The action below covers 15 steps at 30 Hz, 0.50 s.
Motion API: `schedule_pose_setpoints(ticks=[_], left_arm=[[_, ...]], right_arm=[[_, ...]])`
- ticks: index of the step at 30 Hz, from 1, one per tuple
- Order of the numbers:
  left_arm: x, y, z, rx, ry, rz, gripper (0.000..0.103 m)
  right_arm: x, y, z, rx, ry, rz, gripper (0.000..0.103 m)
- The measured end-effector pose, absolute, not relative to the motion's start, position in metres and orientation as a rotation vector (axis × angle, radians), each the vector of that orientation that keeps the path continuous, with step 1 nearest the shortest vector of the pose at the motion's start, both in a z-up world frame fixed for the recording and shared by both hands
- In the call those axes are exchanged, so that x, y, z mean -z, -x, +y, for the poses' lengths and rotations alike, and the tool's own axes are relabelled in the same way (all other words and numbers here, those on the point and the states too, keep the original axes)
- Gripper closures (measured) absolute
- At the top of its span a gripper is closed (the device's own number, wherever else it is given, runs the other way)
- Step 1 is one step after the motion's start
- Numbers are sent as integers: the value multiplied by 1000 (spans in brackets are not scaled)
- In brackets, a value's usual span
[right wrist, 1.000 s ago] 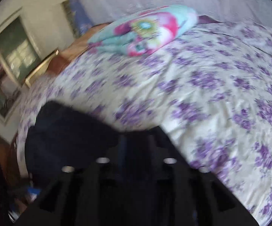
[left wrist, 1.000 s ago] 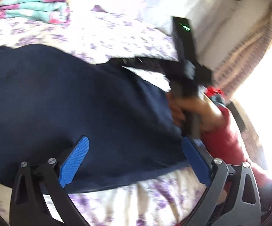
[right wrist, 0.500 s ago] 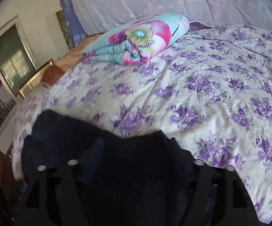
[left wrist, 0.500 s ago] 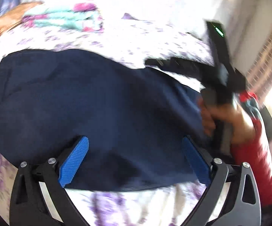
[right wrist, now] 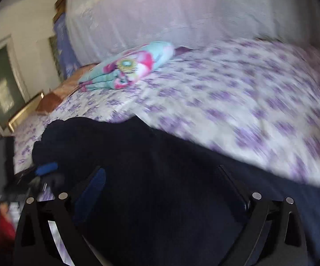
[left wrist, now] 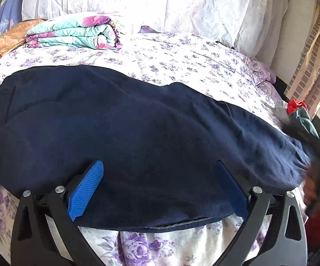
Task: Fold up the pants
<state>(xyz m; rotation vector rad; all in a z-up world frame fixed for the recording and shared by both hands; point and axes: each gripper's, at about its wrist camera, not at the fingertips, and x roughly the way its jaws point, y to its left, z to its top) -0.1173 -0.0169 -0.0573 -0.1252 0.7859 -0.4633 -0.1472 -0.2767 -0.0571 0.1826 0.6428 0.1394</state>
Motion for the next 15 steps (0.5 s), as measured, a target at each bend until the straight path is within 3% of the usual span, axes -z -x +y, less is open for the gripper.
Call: schedule_pose_setpoints(ticks=[6,12,15], left_arm=[[56,121,-26,440,90,780,5],[56,123,-19,459,135,773,5],[56,124,-19,463,136,772,5]], right_arm=[[86,283,-380,152,-402,755,3],[114,298,-446,85,-850,747,3],[118,297,-451,90,-920,691,3]])
